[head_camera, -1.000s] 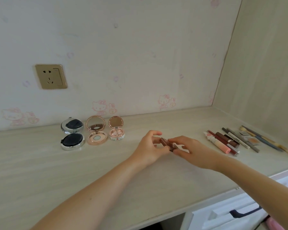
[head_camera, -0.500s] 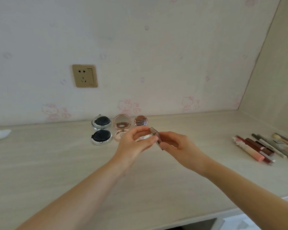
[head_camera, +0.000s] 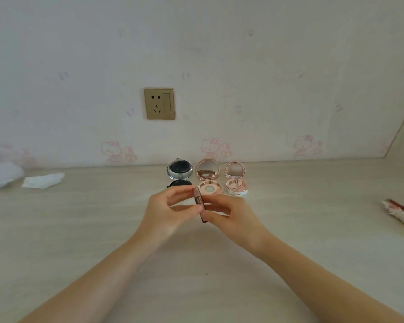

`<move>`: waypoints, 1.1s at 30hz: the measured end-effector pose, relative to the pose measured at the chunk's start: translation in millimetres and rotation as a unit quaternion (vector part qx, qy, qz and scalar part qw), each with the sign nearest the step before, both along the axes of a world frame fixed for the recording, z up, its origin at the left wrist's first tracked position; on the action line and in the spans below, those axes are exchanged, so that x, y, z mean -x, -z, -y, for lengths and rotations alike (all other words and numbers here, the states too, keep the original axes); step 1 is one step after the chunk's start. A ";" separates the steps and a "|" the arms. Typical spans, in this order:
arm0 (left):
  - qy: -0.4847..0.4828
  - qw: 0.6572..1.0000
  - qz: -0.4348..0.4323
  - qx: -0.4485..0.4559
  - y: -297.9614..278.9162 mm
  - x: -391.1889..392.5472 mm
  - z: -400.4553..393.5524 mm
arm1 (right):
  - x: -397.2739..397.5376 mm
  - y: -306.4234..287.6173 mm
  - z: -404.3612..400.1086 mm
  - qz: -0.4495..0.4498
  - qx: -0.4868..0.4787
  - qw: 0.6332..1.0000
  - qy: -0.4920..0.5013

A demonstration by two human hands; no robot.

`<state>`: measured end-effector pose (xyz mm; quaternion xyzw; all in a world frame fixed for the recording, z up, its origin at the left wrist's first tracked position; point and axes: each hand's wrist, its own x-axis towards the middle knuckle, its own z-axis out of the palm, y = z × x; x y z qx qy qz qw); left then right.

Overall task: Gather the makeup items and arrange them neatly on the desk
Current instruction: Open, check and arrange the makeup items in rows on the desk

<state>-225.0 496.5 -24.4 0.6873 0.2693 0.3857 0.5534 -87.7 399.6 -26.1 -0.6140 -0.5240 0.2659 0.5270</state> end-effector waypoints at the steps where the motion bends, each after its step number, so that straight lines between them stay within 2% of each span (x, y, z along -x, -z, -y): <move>1: -0.005 1.000 0.001 0.006 2.4 3.5 -2.6 | 2.9 1.8 -2.8 -0.003 0.002 1.000 -0.002; 16: 0.018 0.997 0.046 0.058 16.2 22.7 -12.7 | 9.7 16.9 -4.8 -0.004 -0.057 0.998 -0.007; 22: 0.069 0.993 0.053 0.085 18.7 26.1 -15.0 | 7.3 17.4 -6.7 -0.080 -0.059 0.995 0.022; 27: 0.077 0.996 -0.026 0.021 19.8 27.1 -15.0 | 3.6 17.4 -8.2 -0.110 -0.058 0.990 0.062; 33: 0.047 0.981 -0.139 -0.123 28.6 29.0 -16.9 | 3.6 18.6 -7.7 -0.051 -0.061 0.995 0.062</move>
